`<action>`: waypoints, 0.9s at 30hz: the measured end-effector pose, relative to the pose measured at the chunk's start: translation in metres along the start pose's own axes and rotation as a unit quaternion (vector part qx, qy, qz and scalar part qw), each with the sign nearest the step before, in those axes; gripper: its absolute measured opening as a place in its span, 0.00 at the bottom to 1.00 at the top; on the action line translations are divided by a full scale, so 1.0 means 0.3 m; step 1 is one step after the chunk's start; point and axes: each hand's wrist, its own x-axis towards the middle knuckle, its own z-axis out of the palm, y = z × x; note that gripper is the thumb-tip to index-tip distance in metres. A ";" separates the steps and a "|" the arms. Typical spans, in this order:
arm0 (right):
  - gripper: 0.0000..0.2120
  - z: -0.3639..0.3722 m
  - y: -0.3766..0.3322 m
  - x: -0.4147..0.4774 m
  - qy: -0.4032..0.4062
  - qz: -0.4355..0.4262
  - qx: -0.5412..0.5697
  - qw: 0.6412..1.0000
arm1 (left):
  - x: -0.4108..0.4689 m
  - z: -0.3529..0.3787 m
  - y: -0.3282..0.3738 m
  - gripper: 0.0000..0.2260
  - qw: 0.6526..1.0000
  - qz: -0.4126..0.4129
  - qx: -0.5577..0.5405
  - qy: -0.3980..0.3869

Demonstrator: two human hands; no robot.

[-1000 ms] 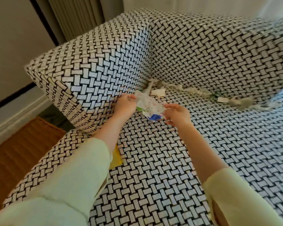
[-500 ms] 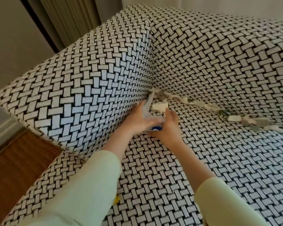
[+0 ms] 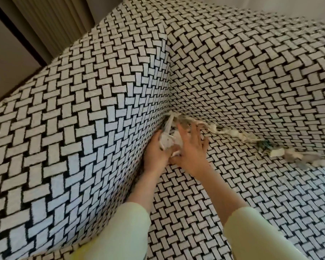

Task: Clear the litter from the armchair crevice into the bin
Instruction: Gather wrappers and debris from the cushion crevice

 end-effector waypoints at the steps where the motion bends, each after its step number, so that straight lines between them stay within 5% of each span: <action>1: 0.42 0.006 0.002 -0.009 0.017 -0.022 0.003 1.000 | 0.003 0.016 -0.010 0.19 0.999 0.002 -0.019 0.038; 5: 0.26 0.039 0.017 -0.032 0.088 -0.081 0.059 0.991 | 0.006 0.055 -0.031 0.11 0.991 0.039 -0.010 0.128; 11: 0.27 0.047 0.016 0.022 0.151 -0.069 0.173 0.971 | 0.004 0.054 -0.036 0.13 0.983 0.081 -0.031 0.159; 19: 0.40 0.000 0.029 0.149 0.028 -0.183 -0.017 0.983 | 0.019 0.058 0.004 0.19 0.987 0.015 -0.128 0.093; 27: 0.27 0.031 0.004 0.185 0.048 -0.129 -0.070 0.988 | 0.048 0.043 0.054 0.16 0.944 -0.070 -0.314 0.075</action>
